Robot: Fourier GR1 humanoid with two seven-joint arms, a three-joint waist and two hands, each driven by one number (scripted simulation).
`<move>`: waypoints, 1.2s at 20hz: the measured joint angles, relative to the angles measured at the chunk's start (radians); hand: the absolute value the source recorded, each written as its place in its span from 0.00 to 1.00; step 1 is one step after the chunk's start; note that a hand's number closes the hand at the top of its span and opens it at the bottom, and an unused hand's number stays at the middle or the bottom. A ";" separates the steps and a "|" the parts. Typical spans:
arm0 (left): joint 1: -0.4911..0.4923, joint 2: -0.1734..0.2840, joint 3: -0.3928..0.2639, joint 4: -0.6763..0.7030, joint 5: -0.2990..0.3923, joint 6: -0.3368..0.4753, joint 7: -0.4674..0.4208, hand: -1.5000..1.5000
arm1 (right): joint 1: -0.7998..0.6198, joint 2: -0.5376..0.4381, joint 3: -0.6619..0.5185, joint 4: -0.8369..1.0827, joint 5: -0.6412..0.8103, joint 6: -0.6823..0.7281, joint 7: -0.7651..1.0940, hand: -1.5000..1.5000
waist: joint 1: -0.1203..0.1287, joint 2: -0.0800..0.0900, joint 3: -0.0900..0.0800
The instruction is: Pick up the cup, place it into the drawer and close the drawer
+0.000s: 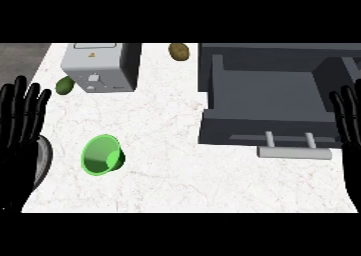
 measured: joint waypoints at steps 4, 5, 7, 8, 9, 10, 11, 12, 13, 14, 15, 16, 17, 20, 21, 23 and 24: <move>0.029 -0.045 -0.028 -0.013 -0.109 0.108 0.010 0.00 | -0.025 -0.003 0.002 0.036 -0.024 0.023 0.001 0.00 | -0.018 -0.027 -0.005; 0.028 -0.056 -0.041 -0.016 -0.148 0.158 0.017 0.00 | -0.025 -0.004 0.002 0.029 -0.031 0.026 0.013 0.00 | -0.022 -0.031 -0.005; 0.029 -0.072 -0.060 -0.006 -0.174 0.266 0.028 0.00 | -0.020 0.005 0.019 0.022 -0.047 0.032 0.034 0.00 | -0.027 -0.036 -0.007; 0.030 -0.077 -0.079 0.008 -0.165 0.325 0.031 0.00 | -0.015 0.015 0.035 0.025 -0.055 0.037 0.040 0.00 | -0.030 -0.037 -0.007; 0.032 -0.082 -0.109 0.021 -0.167 0.384 0.033 0.00 | -0.019 0.016 0.040 0.023 -0.068 0.042 0.057 0.00 | -0.032 -0.039 -0.007; 0.040 -0.085 -0.140 0.034 -0.166 0.441 0.026 0.00 | -0.023 0.016 0.042 0.016 -0.081 0.047 0.075 0.00 | -0.033 -0.040 -0.008; 0.032 -0.088 -0.163 0.039 -0.172 0.485 0.035 0.00 | -0.037 0.020 0.048 0.016 -0.086 0.043 0.096 0.00 | -0.033 -0.041 -0.008; 0.035 -0.090 -0.192 0.046 -0.177 0.528 0.034 0.00 | -0.036 0.021 0.049 0.016 -0.093 0.046 0.104 0.00 | -0.033 -0.041 -0.008; 0.026 -0.091 -0.202 0.062 -0.172 0.555 0.030 0.00 | -0.048 0.020 0.037 0.033 -0.105 0.051 0.101 0.00 | -0.033 -0.042 -0.008; 0.018 -0.093 -0.208 0.061 -0.178 0.571 0.043 0.00 | -0.065 0.022 0.038 0.043 -0.102 0.046 0.113 0.00 | -0.033 -0.042 -0.008; 0.010 -0.094 -0.226 0.066 -0.183 0.593 0.046 0.00 | -0.076 0.022 0.034 0.038 -0.104 0.041 0.130 0.00 | -0.033 -0.042 -0.008; -0.014 -0.095 -0.232 0.078 -0.192 0.615 0.063 0.00 | -0.067 0.024 0.032 0.041 -0.107 0.045 0.120 0.00 | -0.034 -0.043 -0.008; -0.034 -0.095 -0.216 0.089 -0.189 0.615 0.073 0.00 | -0.070 0.031 0.045 0.034 -0.097 0.040 0.128 0.00 | -0.034 -0.043 -0.008; -0.050 -0.096 -0.227 0.124 -0.175 0.651 0.050 0.00 | -0.049 0.046 0.063 0.041 -0.082 0.043 0.107 0.00 | -0.034 -0.043 -0.008; -0.060 -0.097 -0.236 0.129 -0.184 0.666 0.061 0.00 | -0.052 0.049 0.067 0.040 -0.077 0.040 0.109 0.00 | -0.034 -0.043 -0.008; -0.061 -0.097 -0.248 0.139 -0.188 0.683 0.062 0.00 | -0.061 0.042 0.050 0.047 -0.090 0.051 0.111 0.00 | -0.034 -0.044 -0.008; -0.061 -0.097 -0.241 0.139 -0.186 0.681 0.066 0.00 | -0.061 0.041 0.050 0.047 -0.090 0.055 0.113 0.00 | -0.034 -0.044 -0.008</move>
